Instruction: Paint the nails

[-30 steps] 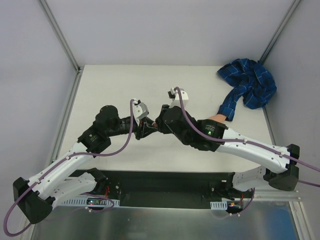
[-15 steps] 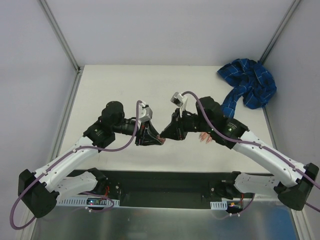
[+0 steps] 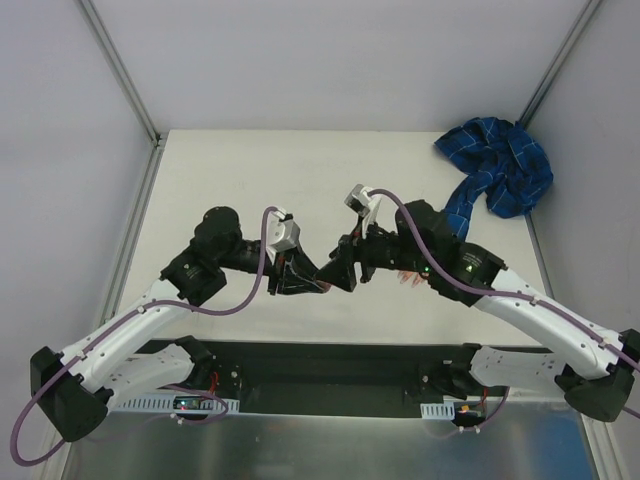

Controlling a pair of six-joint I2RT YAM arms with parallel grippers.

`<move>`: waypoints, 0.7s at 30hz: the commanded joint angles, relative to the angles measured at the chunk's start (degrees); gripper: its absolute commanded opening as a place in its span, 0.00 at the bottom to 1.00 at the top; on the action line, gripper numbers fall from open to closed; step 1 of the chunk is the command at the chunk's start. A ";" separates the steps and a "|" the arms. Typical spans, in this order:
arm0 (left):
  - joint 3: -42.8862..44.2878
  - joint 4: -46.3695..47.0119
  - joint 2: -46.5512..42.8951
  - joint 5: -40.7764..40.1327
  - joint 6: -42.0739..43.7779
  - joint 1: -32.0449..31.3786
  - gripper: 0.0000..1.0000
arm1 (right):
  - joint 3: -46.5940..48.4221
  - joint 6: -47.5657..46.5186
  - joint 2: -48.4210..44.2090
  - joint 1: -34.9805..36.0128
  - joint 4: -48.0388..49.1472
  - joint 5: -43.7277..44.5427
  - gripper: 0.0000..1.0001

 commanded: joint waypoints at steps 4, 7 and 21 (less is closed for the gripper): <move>-0.21 0.33 -4.60 -15.03 6.10 -0.33 0.00 | 8.61 14.57 -0.57 4.96 -11.14 33.04 0.71; -0.65 -0.19 -5.83 -18.29 7.68 -0.33 0.00 | 9.31 16.43 0.40 7.06 -10.88 35.42 0.71; -0.47 -0.37 -5.57 -17.95 7.33 -0.33 0.00 | 18.55 13.79 11.65 16.03 -13.96 51.07 0.22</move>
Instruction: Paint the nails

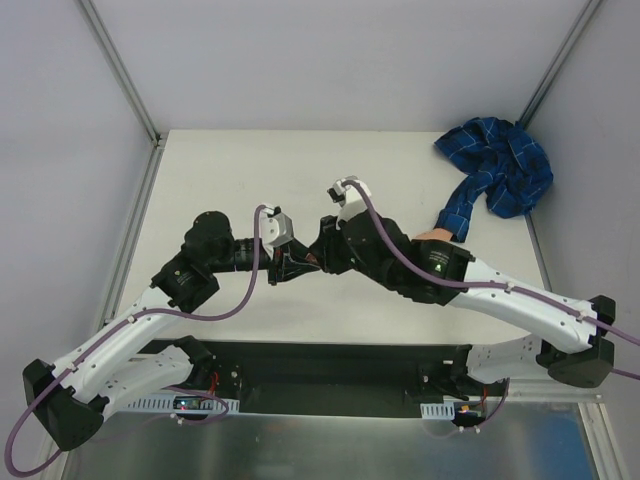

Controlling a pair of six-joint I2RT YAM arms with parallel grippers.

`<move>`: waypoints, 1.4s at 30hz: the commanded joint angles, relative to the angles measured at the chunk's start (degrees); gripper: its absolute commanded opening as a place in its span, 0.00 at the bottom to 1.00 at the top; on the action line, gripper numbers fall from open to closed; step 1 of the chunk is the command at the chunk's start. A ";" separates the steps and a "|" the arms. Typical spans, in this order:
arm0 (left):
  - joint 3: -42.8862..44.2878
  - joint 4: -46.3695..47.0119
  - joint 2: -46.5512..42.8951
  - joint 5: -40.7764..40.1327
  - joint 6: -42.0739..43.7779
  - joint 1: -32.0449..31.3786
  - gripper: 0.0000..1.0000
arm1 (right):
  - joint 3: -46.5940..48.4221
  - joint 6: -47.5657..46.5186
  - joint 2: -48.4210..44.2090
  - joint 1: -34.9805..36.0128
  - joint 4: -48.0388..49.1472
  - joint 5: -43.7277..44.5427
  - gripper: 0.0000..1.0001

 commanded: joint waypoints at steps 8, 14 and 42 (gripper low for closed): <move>2.69 6.17 3.80 26.15 -6.79 -0.44 0.00 | -14.04 -28.23 -12.48 -5.79 17.04 -42.30 0.00; 1.46 12.08 4.69 29.79 -10.96 -0.35 0.00 | -9.41 -28.17 -9.26 -12.15 11.44 -54.16 0.00; -1.97 4.52 -3.13 -8.43 -2.17 -0.44 0.00 | 3.51 -3.30 -2.76 -2.83 -0.42 0.67 0.70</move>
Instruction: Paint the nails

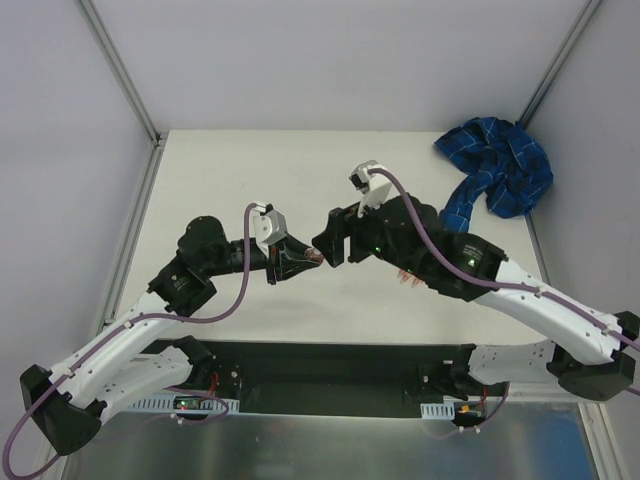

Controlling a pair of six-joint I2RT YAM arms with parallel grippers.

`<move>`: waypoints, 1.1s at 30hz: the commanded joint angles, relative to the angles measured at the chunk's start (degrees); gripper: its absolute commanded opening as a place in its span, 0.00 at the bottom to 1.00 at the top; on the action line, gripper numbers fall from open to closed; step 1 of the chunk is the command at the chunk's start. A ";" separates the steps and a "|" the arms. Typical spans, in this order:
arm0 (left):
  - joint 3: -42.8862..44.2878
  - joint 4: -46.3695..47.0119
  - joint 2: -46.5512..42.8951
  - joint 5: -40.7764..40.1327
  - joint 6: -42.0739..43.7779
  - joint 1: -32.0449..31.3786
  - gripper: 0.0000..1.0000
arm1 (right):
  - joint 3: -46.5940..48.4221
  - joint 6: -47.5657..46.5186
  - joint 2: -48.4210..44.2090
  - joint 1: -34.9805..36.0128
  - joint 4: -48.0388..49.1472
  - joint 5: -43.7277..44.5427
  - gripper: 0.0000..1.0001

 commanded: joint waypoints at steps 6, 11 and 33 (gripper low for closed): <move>0.24 -0.25 -1.91 -7.14 0.89 -0.33 0.00 | 7.27 7.39 8.20 5.14 -3.21 15.27 0.54; 0.50 -0.60 -2.62 -6.61 1.06 -0.42 0.00 | 7.19 6.69 9.53 5.76 -3.13 15.27 0.34; 2.00 5.82 2.57 24.07 -3.17 -0.42 0.00 | -1.78 -16.08 1.44 -3.39 5.49 -36.78 0.26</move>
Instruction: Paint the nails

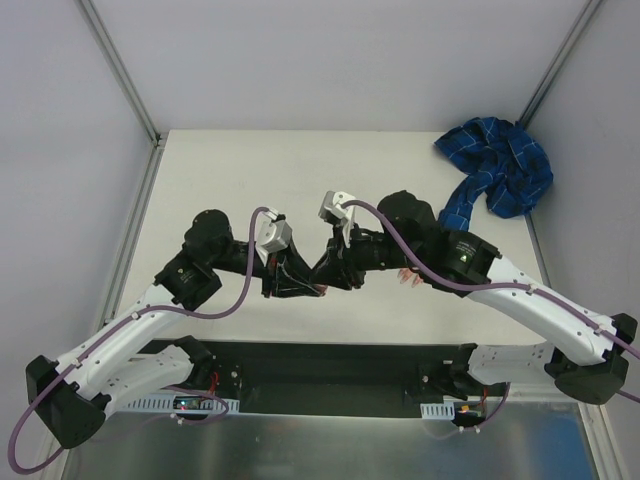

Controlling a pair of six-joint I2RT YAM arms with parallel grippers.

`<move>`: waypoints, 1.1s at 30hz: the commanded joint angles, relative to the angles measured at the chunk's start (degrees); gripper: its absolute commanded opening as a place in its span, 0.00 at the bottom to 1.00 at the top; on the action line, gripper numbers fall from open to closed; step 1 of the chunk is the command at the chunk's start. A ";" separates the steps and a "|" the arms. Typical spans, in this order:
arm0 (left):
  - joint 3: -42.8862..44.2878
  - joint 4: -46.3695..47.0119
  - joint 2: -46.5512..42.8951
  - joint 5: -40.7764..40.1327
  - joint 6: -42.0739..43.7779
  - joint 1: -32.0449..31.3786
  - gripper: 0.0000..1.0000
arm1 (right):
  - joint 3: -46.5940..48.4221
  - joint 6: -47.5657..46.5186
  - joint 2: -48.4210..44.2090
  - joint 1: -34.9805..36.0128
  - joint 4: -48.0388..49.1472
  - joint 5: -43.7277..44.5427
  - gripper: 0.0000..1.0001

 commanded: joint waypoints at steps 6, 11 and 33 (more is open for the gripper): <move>0.66 3.03 -2.49 -5.09 4.72 -0.81 0.00 | 1.52 7.70 -1.54 0.68 4.40 12.20 0.72; 0.31 1.97 -3.89 -11.33 5.77 -0.81 0.00 | 1.17 13.76 -2.24 1.56 3.87 24.59 0.76; -0.48 -1.98 -5.92 -31.39 5.78 -0.81 0.00 | 4.86 17.21 3.81 9.99 7.03 53.60 0.57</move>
